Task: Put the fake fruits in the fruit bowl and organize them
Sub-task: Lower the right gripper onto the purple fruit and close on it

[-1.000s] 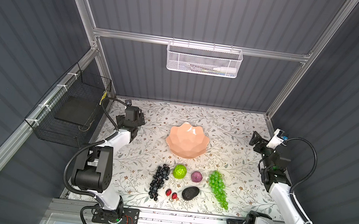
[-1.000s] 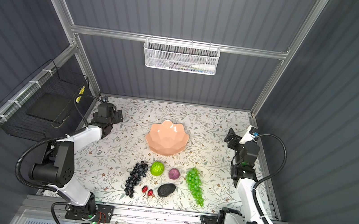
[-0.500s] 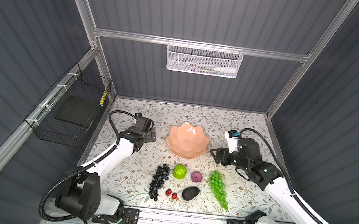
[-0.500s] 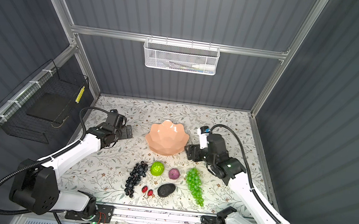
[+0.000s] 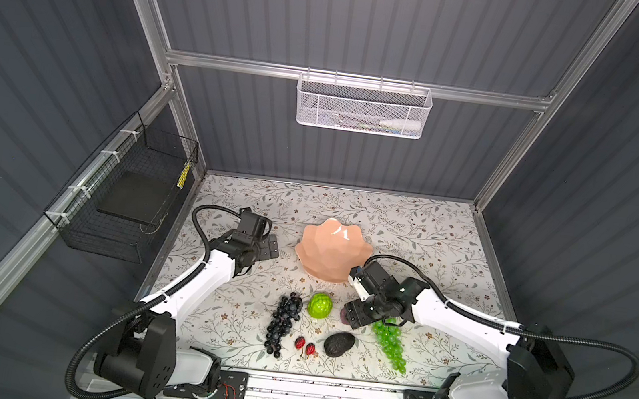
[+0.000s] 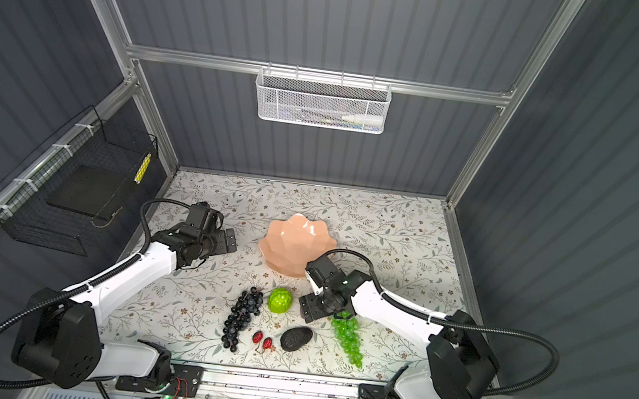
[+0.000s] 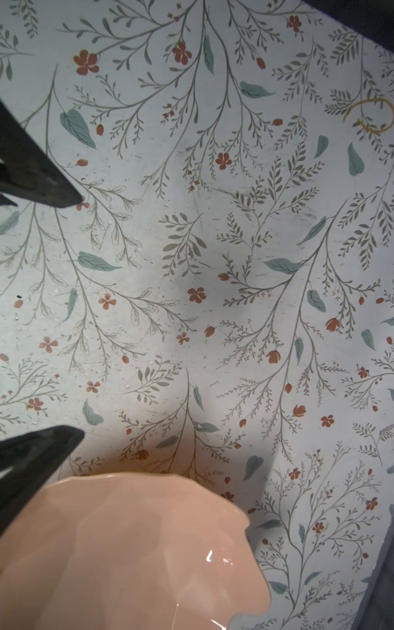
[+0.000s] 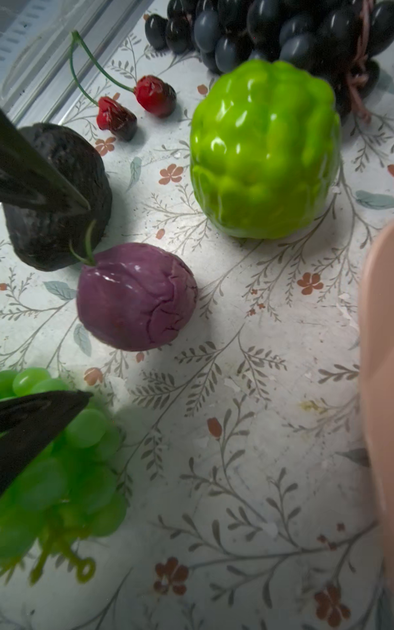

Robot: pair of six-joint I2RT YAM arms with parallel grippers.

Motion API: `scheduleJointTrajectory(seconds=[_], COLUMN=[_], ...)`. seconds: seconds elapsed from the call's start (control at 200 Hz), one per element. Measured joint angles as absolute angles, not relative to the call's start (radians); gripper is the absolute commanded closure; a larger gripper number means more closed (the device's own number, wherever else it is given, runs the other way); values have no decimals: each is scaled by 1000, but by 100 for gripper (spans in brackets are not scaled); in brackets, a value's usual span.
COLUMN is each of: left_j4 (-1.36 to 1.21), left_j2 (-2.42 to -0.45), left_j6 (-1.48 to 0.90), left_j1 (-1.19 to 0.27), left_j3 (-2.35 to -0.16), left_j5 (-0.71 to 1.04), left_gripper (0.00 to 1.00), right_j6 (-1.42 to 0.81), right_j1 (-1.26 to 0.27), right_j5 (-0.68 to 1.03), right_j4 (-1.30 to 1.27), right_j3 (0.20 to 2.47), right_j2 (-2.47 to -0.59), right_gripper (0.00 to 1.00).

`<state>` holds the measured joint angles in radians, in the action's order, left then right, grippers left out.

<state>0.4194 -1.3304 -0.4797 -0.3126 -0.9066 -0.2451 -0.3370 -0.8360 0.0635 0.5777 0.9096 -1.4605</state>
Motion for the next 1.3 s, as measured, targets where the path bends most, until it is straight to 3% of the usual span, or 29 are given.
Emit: scheduleJointTrajectory(seconds=[0.835,1.301], left_j4=[427,453], left_j2=[-1330,-1360], left_j6=[-484,-491], left_j1=[-313,-313], left_j3=[-892,-920], left_j5=[-234,-208], left_gripper=[0,0], right_j6=[-307,-315], right_j1=[-895,-894], right_j5=[-34,-48], right_j4=[555,551], right_j3=[1000,980], right_j2=[-1659,-1630], right_gripper=[28,48])
